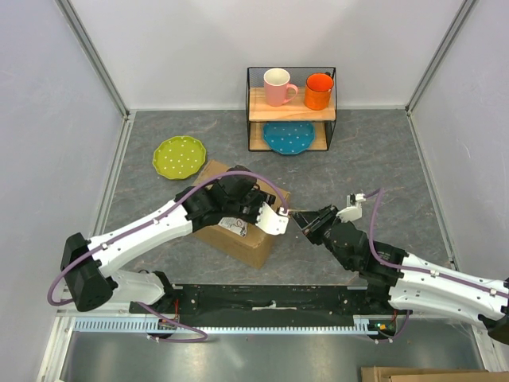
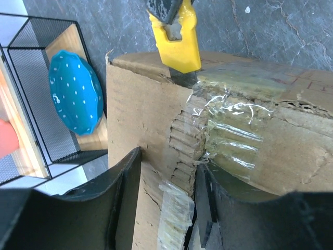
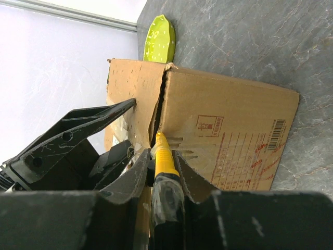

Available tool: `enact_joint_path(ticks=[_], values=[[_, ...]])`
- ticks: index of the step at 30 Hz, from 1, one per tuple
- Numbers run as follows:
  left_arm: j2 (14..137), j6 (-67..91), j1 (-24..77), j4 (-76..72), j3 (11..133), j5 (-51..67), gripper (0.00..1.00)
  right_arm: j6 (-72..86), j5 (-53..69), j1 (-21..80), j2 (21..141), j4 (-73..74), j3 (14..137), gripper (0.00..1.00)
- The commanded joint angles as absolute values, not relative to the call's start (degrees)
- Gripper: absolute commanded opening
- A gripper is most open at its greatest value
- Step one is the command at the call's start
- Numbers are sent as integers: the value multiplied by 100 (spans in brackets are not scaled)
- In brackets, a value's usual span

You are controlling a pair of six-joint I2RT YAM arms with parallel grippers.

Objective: Unpack the express box
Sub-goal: Cut the express box at the center of the board.

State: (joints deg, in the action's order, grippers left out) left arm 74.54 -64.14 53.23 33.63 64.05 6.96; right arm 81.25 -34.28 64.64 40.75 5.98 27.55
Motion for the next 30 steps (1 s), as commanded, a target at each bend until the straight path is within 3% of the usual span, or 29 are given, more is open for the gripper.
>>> enact_joint_path(ticks=[1, 3, 6, 17, 30], values=[[7243, -5732, 5300, 2577, 6311, 133, 43, 7831, -2470, 6592, 4368, 1204, 2505, 0], [7207, -5556, 5300, 2418, 6328, -121, 37, 7840, -2435, 6583, 4394, 1178, 2487, 0], [7155, -5318, 5300, 2347, 6381, -246, 2, 7857, -2391, 6592, 4395, 1116, 2452, 0], [6865, -5256, 5300, 2514, 5915, -343, 2, 7726, -3392, 6592, 3542, 1502, 2786, 0], [6741, -5282, 5326, 2698, 5845, -228, 2, 7611, -3823, 6583, 3938, 1477, 3190, 0]])
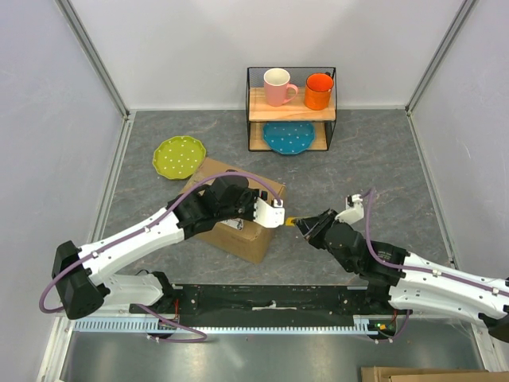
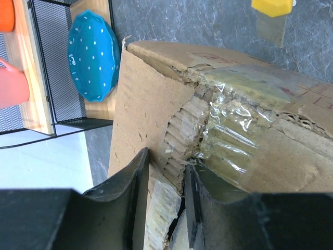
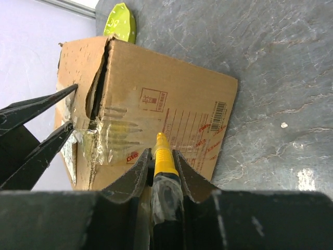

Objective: Unpack the express box
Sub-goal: Cut the express box at the center of the board.

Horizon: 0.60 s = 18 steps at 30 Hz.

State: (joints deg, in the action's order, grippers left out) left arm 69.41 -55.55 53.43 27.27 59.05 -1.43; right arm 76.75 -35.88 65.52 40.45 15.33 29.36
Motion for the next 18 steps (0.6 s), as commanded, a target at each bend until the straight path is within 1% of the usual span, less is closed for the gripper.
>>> enact_joint_path(ticks=[1, 7, 13, 18], values=[[6715, -5274, 5335, 2716, 5819, -229, 2, 7611, -3893, 6592, 3824, 1494, 3190, 0], [6688, -5203, 5396, 2751, 5757, -211, 2, 7576, -4368, 6592, 3594, 1310, 3339, 0], [6794, -5177, 5519, 2716, 5722, -299, 2, 7497, -4210, 6583, 4138, 643, 3471, 0], [6820, -5212, 5546, 2698, 5748, -369, 2, 7523, -4113, 6583, 4315, 369, 3454, 0]])
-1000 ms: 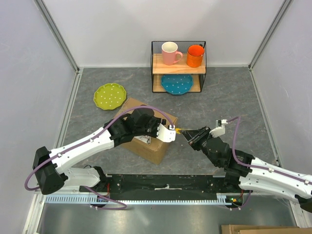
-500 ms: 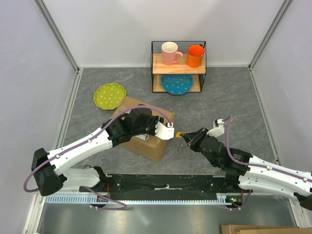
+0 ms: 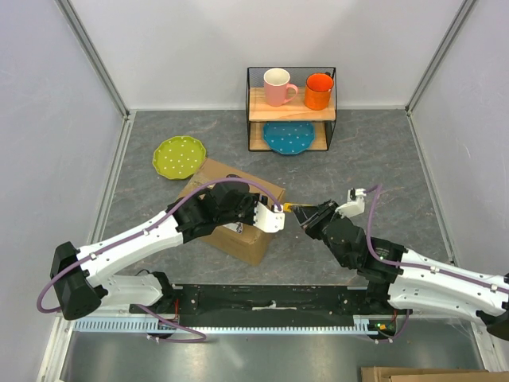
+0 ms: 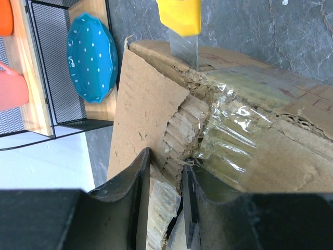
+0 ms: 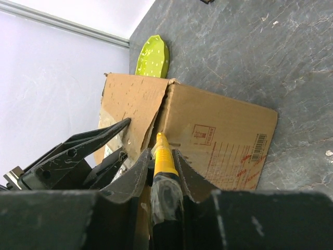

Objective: Unpack the express box
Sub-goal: Cut the express box at the center of the board.

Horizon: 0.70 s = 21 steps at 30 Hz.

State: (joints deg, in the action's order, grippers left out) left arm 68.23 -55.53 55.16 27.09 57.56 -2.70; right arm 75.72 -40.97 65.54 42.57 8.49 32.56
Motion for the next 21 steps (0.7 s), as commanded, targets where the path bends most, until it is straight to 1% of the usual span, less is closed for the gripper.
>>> enact_joint_path(ticks=[1, 11, 17, 21], values=[[6820, -5203, 5546, 2698, 5748, -369, 2, 7550, -4105, 6583, 4342, 352, 3454, 0], [6838, -5221, 5563, 2690, 5757, -404, 2, 7717, -4052, 6583, 4289, 150, 3270, 0], [6829, -5221, 5572, 2707, 5748, -431, 2, 7840, -3876, 6583, 4473, 141, 3243, 0], [6803, -5221, 5572, 2707, 5730, -431, 2, 7910, -3779, 6592, 4378, 245, 3121, 0]])
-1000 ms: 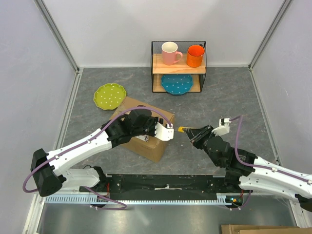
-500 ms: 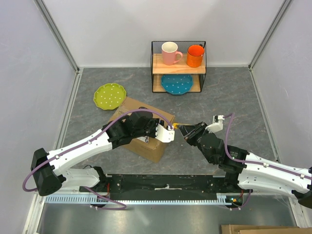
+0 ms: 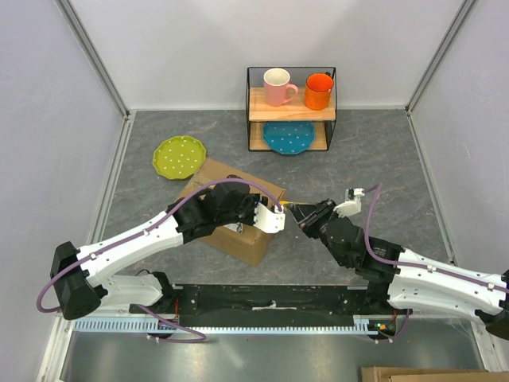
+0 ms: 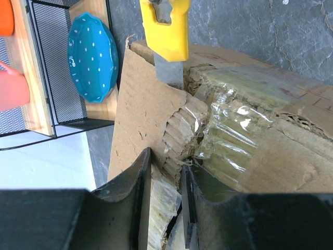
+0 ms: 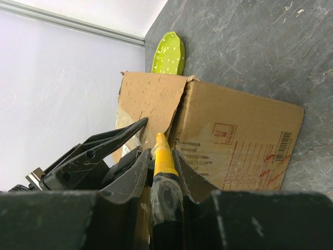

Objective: Unpack the express box
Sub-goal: Cut the express box at the center of the board.

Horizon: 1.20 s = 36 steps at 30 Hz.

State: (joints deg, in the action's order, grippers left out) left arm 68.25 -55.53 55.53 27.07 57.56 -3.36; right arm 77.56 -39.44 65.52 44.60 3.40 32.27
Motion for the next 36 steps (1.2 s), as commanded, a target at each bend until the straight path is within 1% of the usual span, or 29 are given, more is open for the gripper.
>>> enact_joint_path(ticks=[1, 17, 30, 36], values=[[6803, -5229, 5572, 2707, 5722, -431, 2, 7936, -3753, 6583, 4333, 263, 3085, 0], [6812, -5247, 5581, 2707, 5730, -439, 2, 8042, -3814, 6583, 4210, 325, 2953, 0], [6794, -5238, 5599, 2707, 5678, -439, 2, 8253, -3604, 6583, 4685, -430, 2927, 0], [6741, -5229, 5599, 2698, 5616, -431, 2, 8525, -3700, 6583, 4176, -238, 2734, 0]])
